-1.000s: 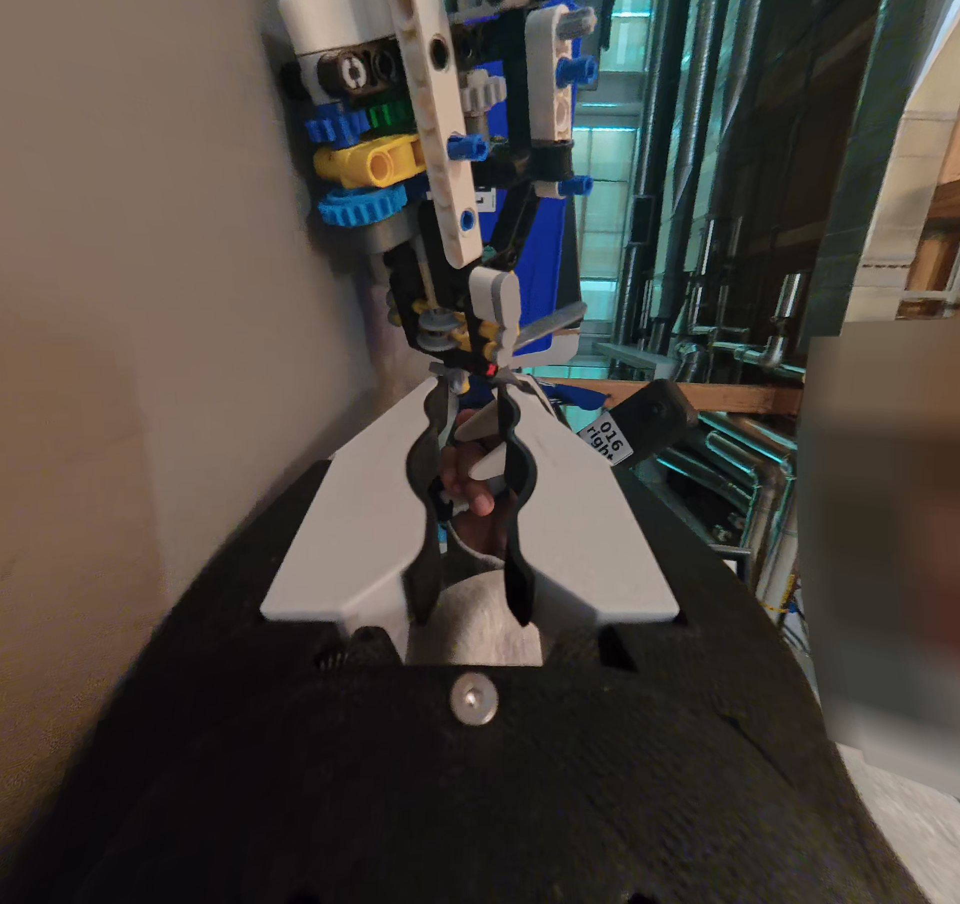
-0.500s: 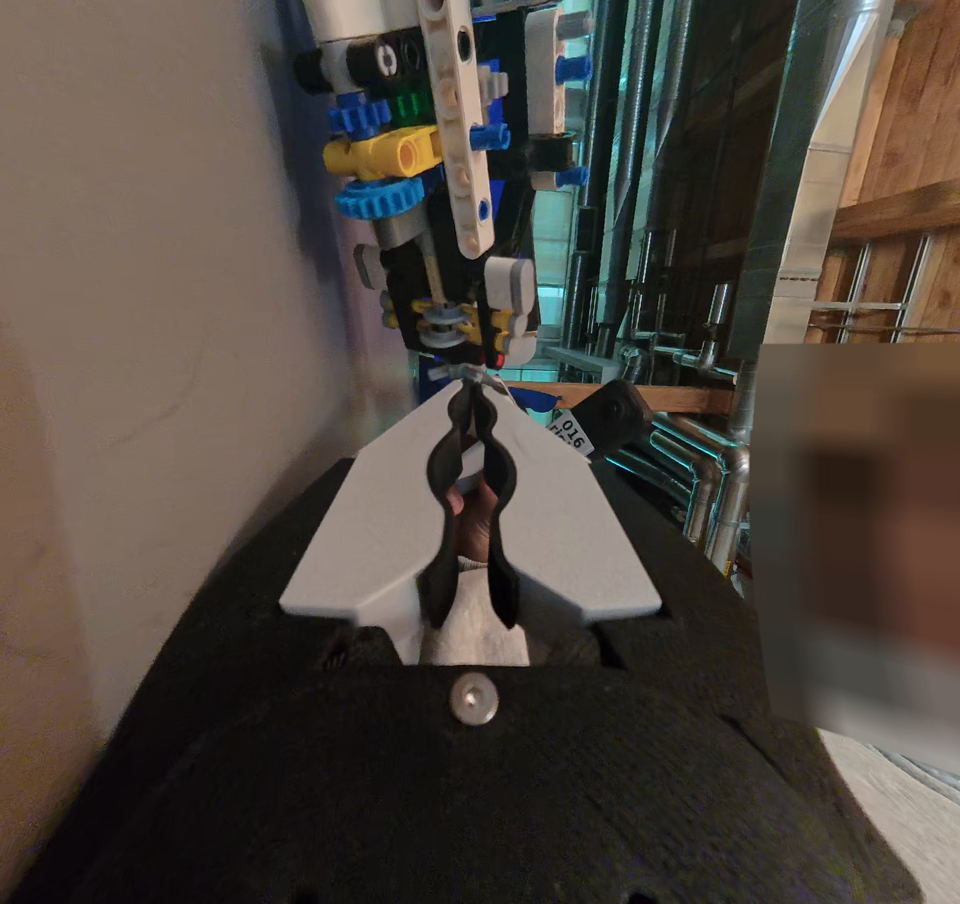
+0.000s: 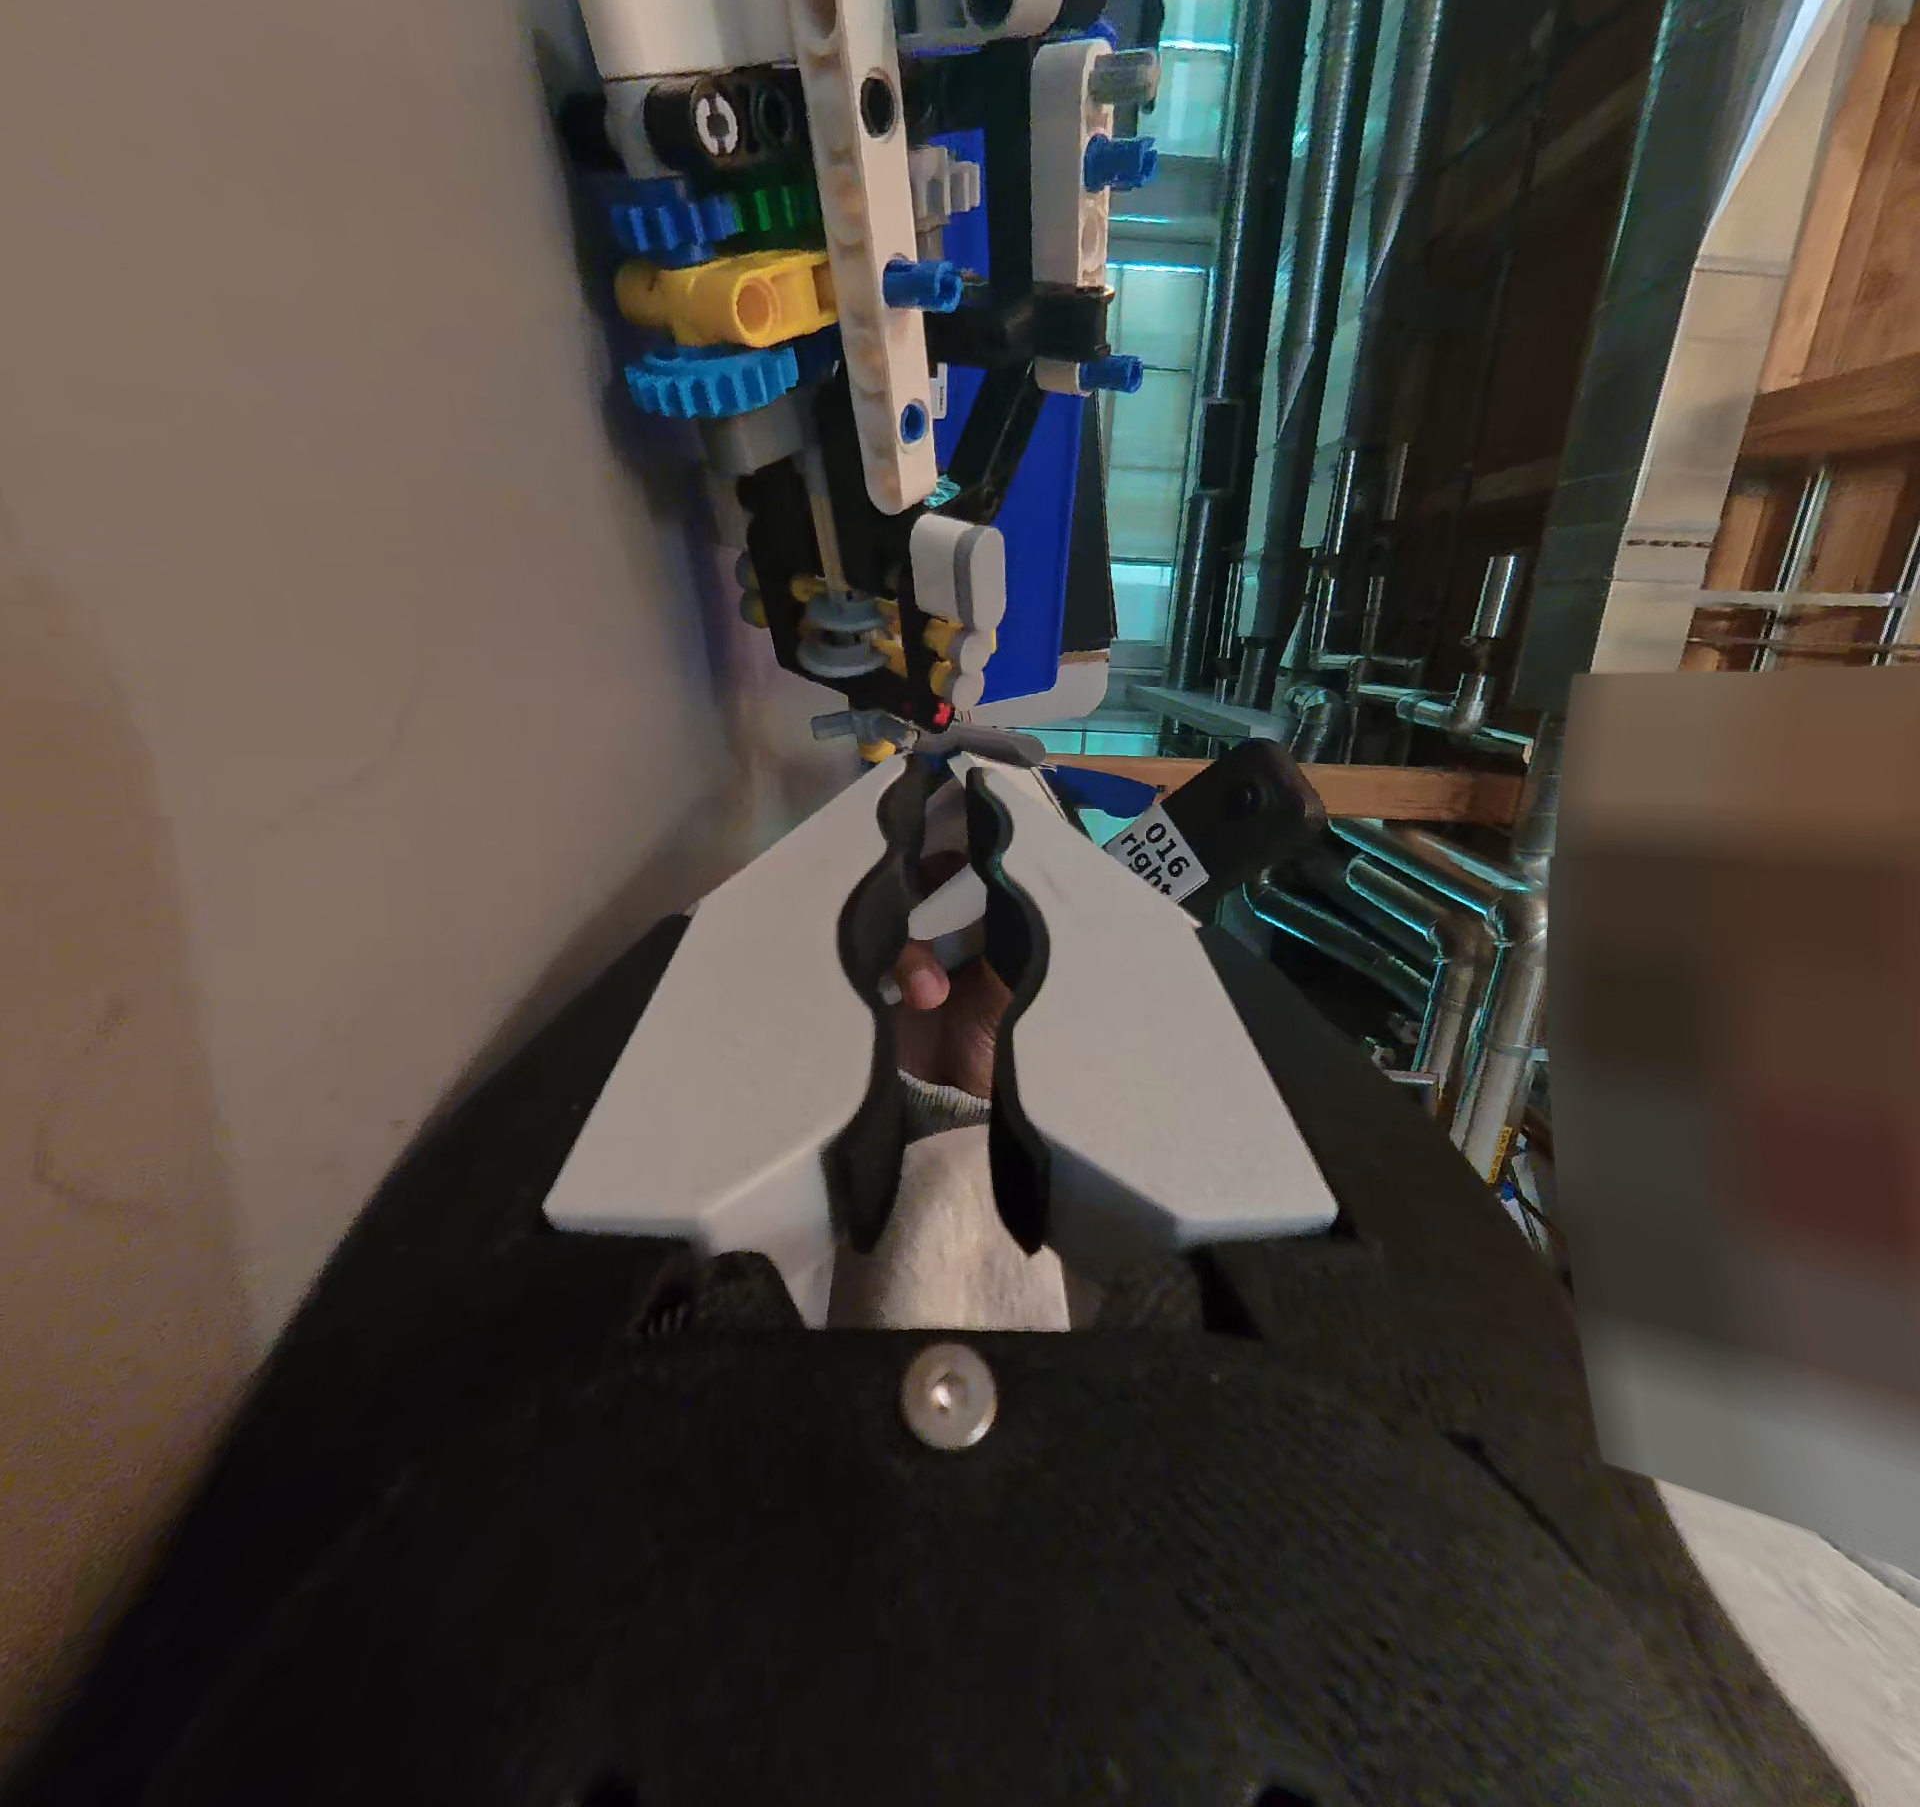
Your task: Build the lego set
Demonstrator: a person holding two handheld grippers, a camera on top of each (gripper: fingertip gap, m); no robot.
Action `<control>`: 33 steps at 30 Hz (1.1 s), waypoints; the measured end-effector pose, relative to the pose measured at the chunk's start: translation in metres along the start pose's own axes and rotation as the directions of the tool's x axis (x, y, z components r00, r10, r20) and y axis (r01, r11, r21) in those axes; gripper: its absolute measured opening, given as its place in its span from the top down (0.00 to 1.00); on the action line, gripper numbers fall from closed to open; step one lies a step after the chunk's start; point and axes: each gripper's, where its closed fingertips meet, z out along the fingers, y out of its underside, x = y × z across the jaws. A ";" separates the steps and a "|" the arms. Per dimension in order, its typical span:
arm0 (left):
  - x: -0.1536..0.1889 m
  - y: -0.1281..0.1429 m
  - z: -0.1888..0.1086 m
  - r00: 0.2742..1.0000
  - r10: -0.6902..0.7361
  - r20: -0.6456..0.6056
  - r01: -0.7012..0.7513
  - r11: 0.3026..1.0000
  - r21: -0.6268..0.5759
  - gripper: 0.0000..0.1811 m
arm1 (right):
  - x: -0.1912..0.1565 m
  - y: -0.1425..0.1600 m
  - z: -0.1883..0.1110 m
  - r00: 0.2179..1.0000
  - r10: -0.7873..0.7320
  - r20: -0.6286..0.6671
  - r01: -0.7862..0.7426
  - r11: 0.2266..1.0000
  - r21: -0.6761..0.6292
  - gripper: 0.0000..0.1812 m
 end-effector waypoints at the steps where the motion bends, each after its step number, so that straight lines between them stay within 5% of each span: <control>1: -0.001 0.000 0.000 1.000 -0.001 0.004 0.001 1.000 -0.002 0.97 | 0.000 0.000 0.000 1.000 0.001 0.001 -0.001 1.000 0.002 1.00; 16: -0.011 0.002 0.012 0.992 0.048 0.114 -0.044 0.998 -0.038 0.84 | 0.000 0.000 -0.004 1.000 0.004 0.004 -0.004 1.000 0.017 1.00; 33: -0.005 0.002 0.011 0.999 0.003 0.054 -0.001 0.999 -0.044 0.92 | 0.011 0.006 -0.007 0.998 0.053 -0.023 -0.053 0.999 -0.011 1.00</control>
